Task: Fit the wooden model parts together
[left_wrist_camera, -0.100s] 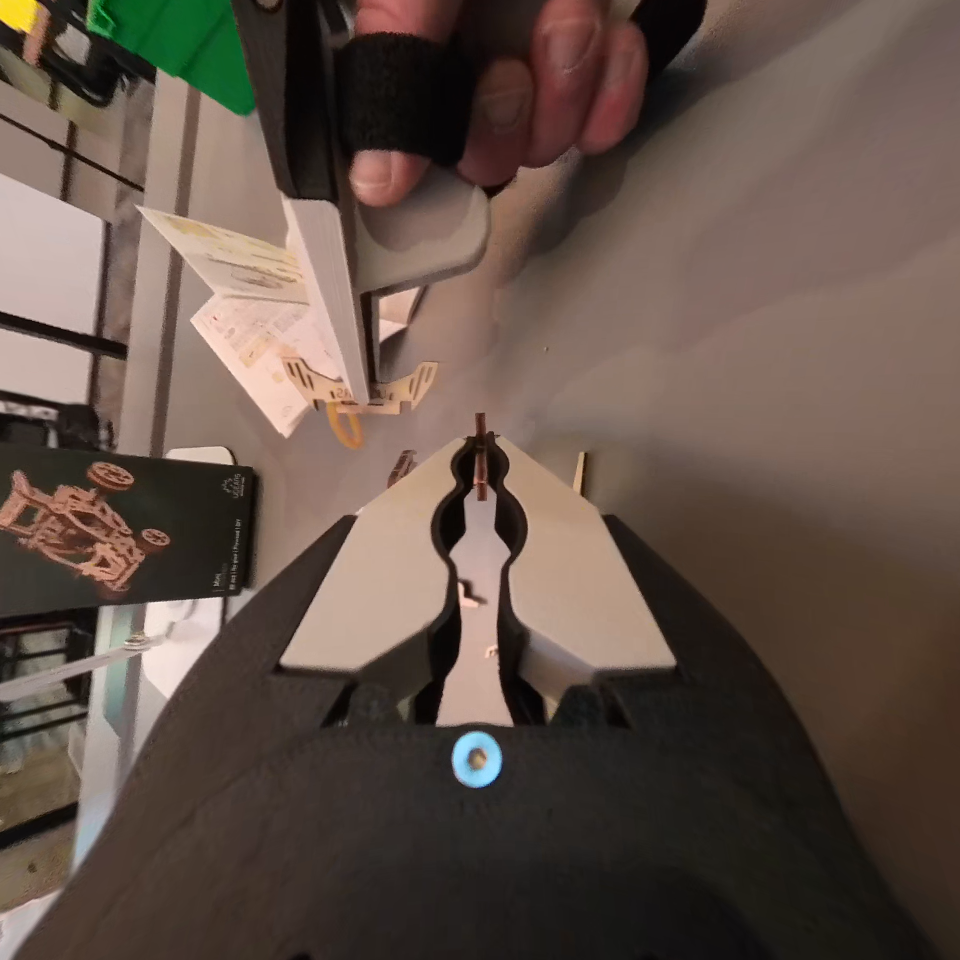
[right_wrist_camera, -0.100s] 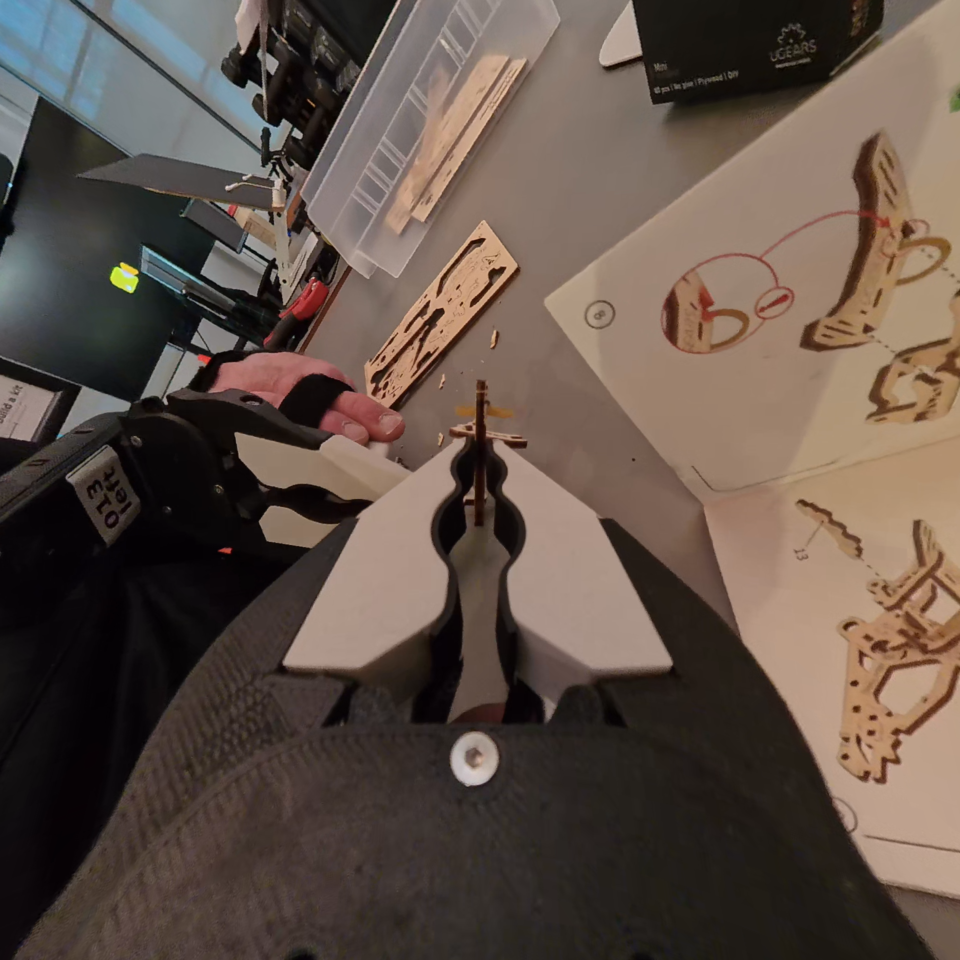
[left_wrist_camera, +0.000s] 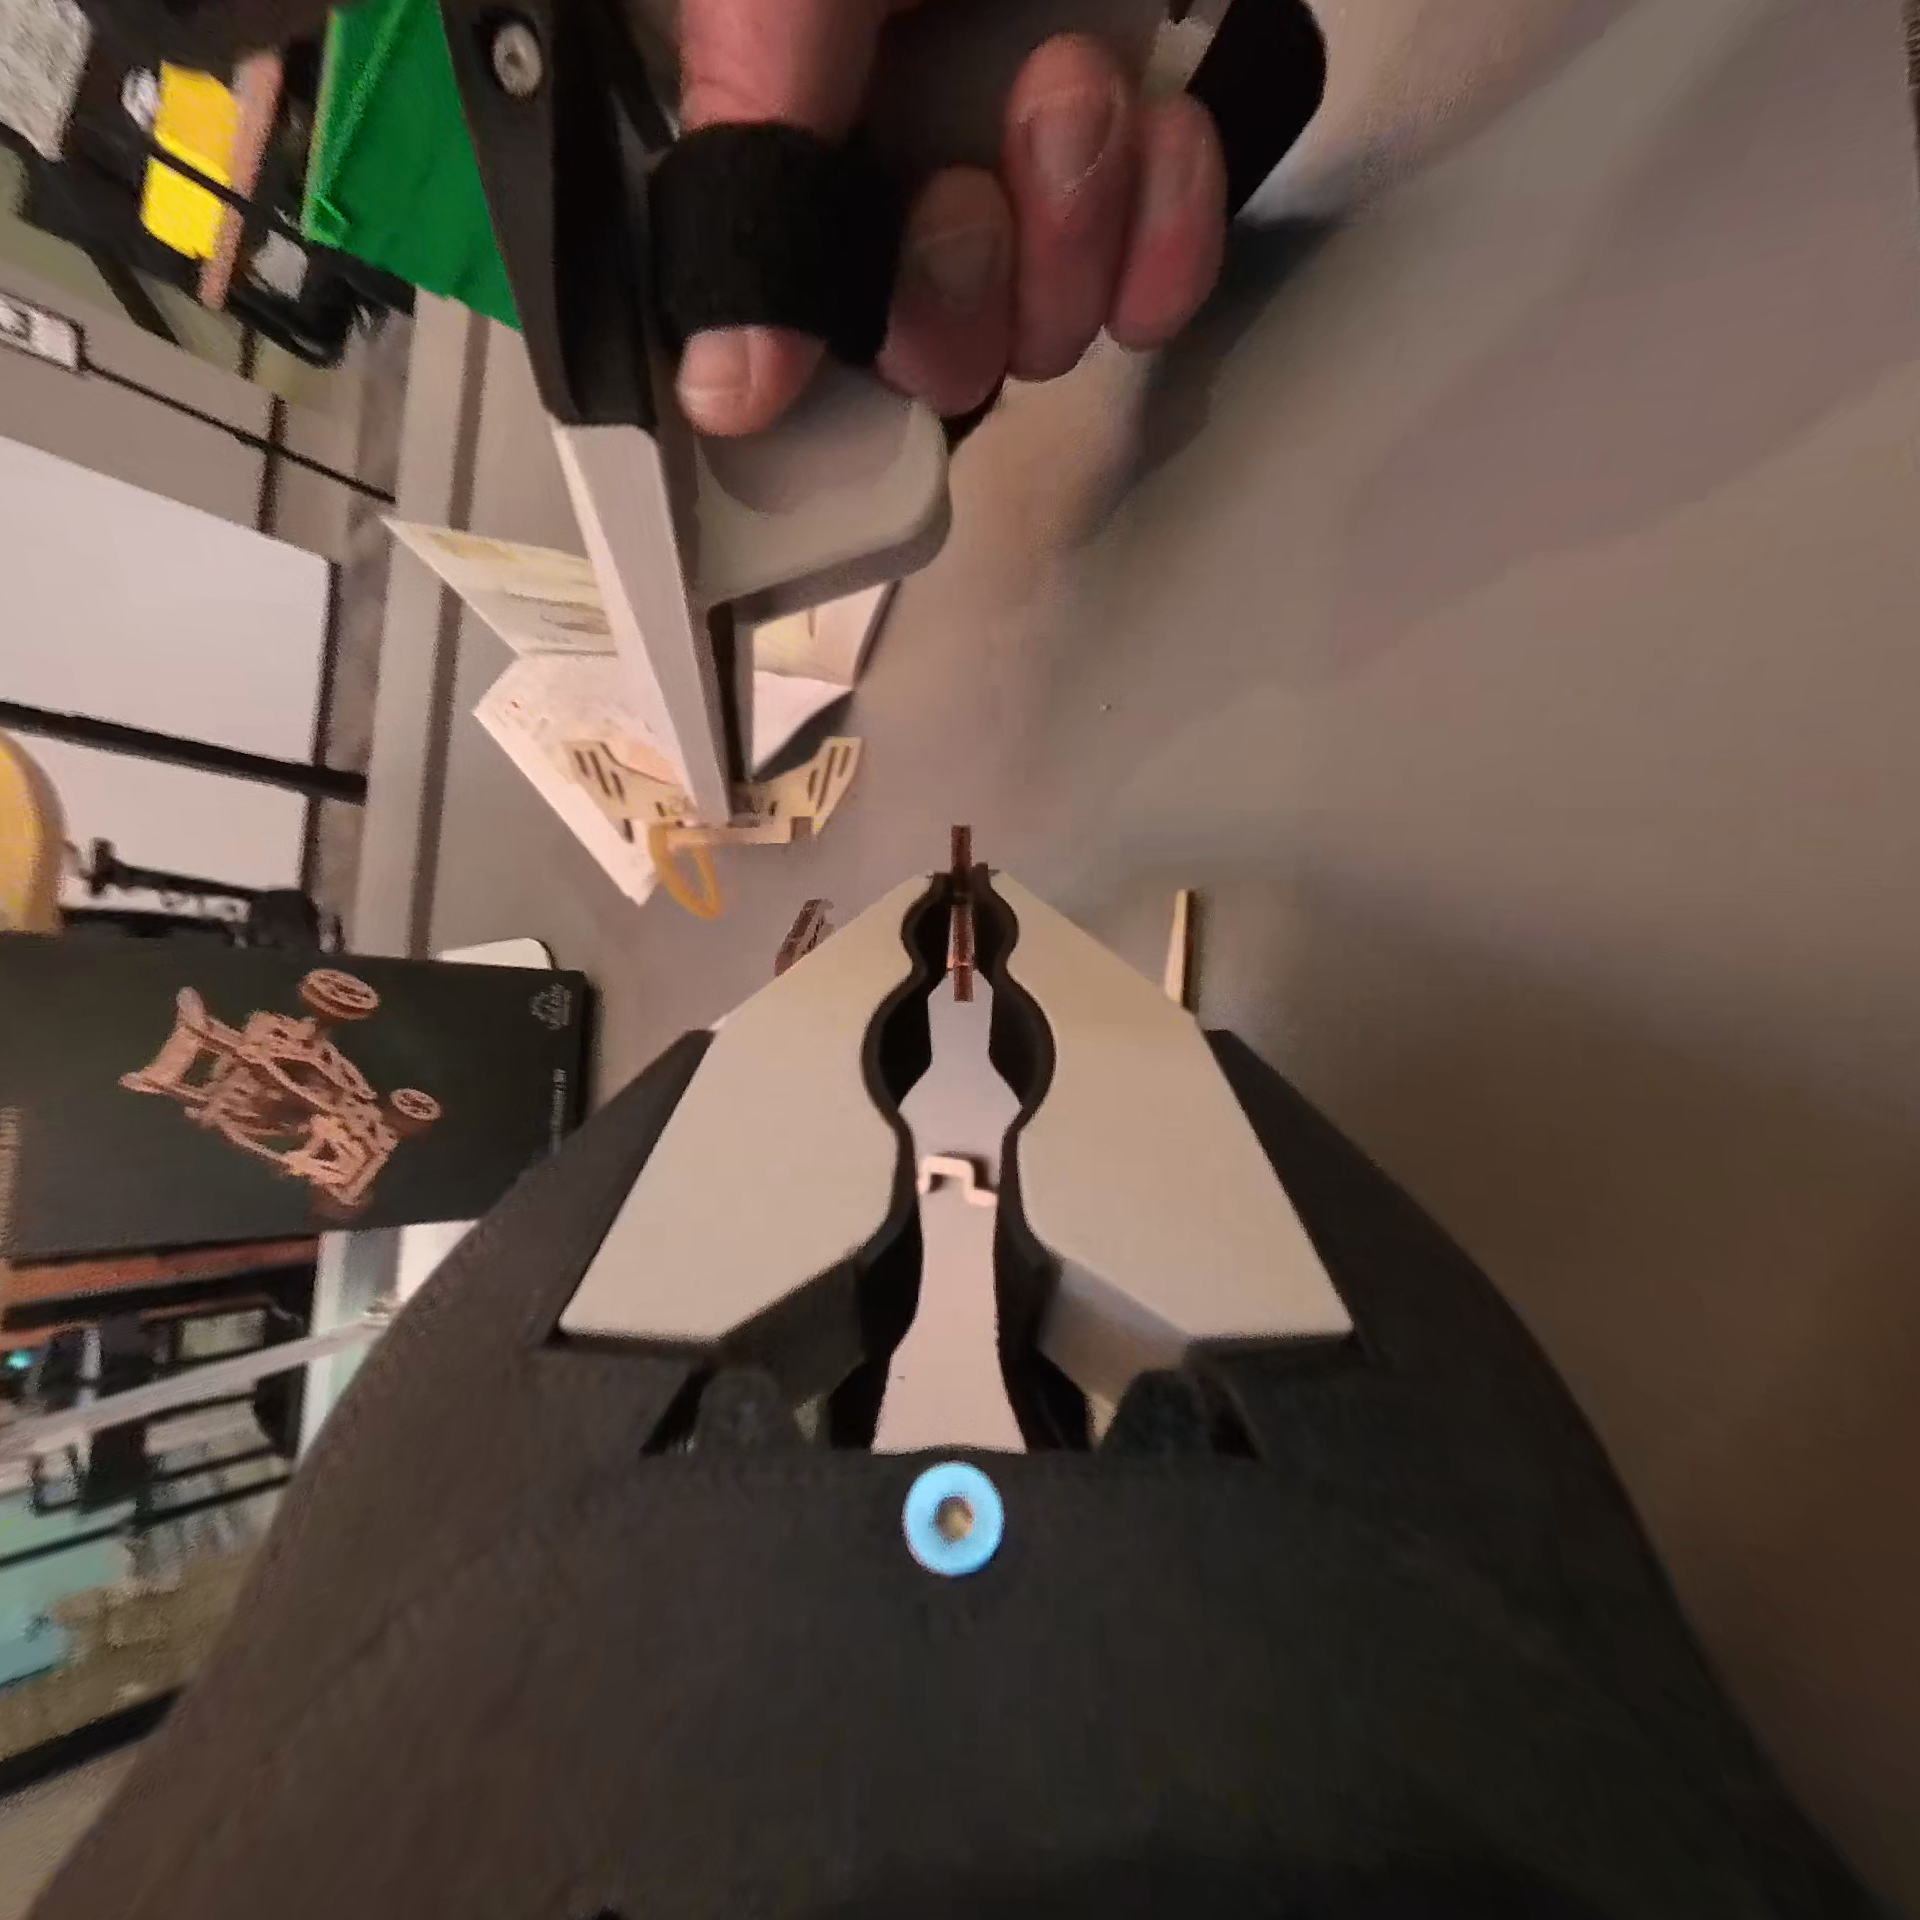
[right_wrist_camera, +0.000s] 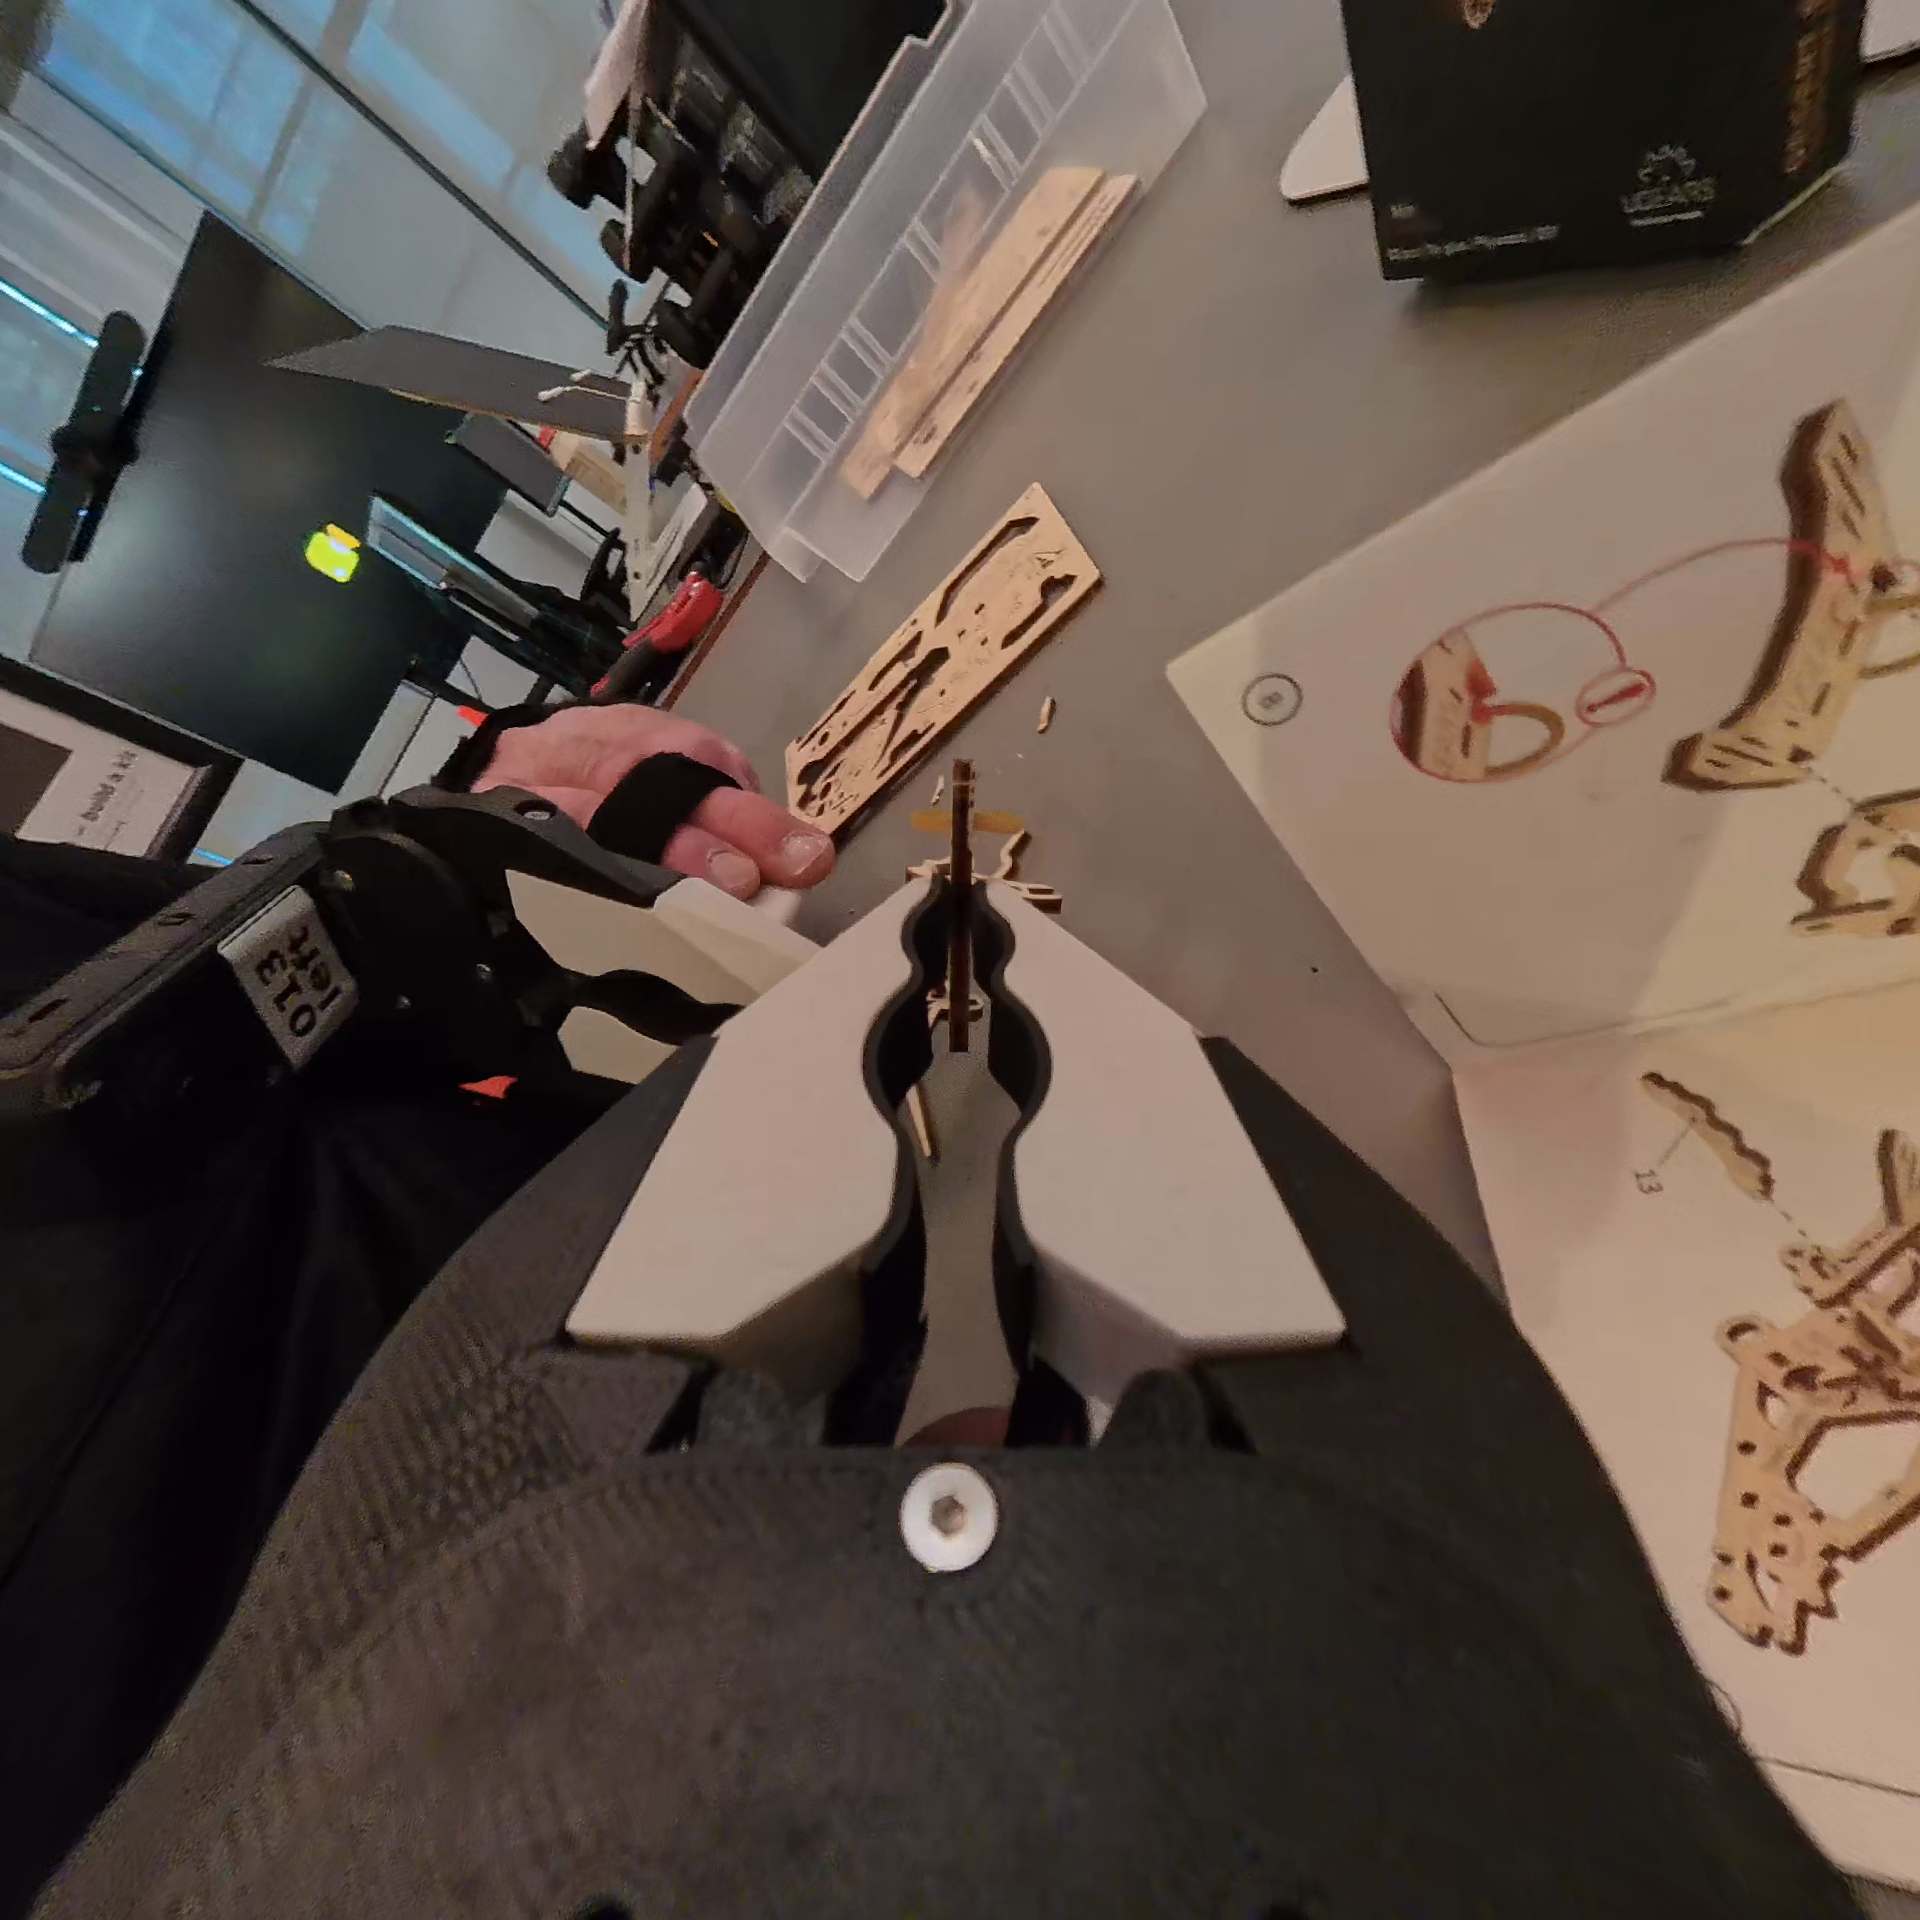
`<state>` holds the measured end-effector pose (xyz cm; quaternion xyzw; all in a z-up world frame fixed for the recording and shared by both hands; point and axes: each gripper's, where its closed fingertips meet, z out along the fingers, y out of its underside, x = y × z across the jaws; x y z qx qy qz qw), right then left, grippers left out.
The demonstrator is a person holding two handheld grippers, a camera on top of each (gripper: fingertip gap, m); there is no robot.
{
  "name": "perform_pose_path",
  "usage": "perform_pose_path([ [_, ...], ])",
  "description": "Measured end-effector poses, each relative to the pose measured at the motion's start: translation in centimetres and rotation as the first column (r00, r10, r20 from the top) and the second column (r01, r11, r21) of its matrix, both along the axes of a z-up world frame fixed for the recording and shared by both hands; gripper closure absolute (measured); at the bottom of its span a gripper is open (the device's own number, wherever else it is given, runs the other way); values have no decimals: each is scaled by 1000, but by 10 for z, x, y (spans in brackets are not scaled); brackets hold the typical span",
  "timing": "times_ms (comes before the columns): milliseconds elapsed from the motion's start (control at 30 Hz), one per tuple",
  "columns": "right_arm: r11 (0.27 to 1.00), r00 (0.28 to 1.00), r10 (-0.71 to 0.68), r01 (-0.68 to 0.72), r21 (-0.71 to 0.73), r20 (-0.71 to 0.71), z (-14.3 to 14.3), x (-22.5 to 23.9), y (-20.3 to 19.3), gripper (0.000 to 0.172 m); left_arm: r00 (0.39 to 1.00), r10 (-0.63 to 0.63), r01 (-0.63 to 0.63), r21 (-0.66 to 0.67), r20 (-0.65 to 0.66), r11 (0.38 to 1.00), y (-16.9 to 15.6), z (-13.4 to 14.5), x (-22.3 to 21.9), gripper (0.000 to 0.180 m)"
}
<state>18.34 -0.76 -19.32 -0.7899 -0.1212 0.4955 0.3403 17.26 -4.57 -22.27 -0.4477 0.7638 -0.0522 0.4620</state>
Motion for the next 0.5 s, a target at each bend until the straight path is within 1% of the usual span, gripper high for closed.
perform_pose_path([
  [100,999,1000,7,-7,38,-8,8,1,1,171,997,-61,59,51,46,997,-3,18,-2,179],
  [167,997,1000,11,-9,80,-25,17,1,2,171,995,-88,83,92,50,992,-3,28,-3,179],
  [233,990,1000,21,-20,140,-5,27,1,0,171,994,-108,105,105,29,989,-1,32,-5,179],
  [333,970,996,46,-63,234,76,44,0,-4,171,990,-141,144,136,-29,980,3,37,-8,179],
  [433,943,971,60,-132,306,233,50,-4,-6,171,984,-167,176,166,-70,970,6,45,-8,179],
  [500,919,949,63,-176,352,309,53,-9,-6,171,977,-186,203,178,-104,963,6,47,-7,179],
])
